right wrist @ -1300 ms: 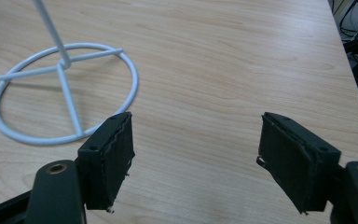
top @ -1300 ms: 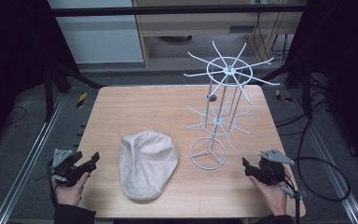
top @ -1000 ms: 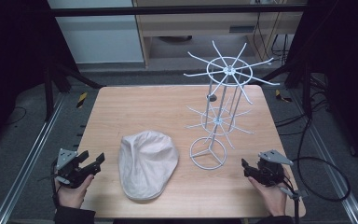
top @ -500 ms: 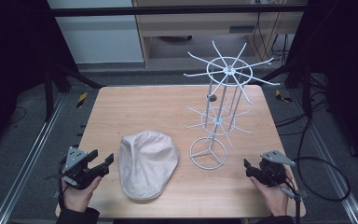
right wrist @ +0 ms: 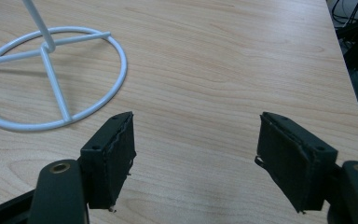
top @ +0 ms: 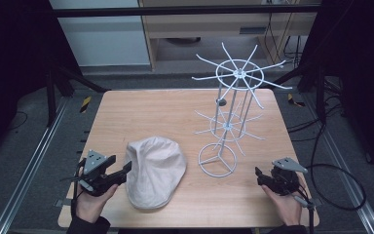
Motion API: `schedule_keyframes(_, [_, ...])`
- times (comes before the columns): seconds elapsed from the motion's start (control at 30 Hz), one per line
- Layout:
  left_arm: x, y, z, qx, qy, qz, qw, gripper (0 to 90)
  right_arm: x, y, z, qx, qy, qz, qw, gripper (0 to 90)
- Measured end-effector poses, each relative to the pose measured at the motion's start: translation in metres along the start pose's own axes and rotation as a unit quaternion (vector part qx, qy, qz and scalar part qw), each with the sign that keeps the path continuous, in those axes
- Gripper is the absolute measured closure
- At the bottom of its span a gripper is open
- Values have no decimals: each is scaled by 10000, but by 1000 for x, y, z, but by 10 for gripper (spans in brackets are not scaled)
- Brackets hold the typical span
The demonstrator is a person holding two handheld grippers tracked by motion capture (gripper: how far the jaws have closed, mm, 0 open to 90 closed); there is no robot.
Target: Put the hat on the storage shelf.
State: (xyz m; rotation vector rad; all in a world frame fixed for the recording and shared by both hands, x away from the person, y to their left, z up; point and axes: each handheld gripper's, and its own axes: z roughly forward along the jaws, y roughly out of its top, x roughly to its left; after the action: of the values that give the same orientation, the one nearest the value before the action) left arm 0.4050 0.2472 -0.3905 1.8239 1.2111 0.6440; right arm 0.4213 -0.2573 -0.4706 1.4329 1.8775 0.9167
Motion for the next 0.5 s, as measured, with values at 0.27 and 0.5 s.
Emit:
schedule_keyframes(0.27, [-6, 13, 11, 110, 11, 136, 9998, 393, 0, -1, -2, -11, -16, -1, 10000, 276])
schedule_keyframes(0.5, [-8, 17, 26, 289, 48, 148, 9995, 409, -1, -1, -1, 24, 7, 15, 10000, 272])
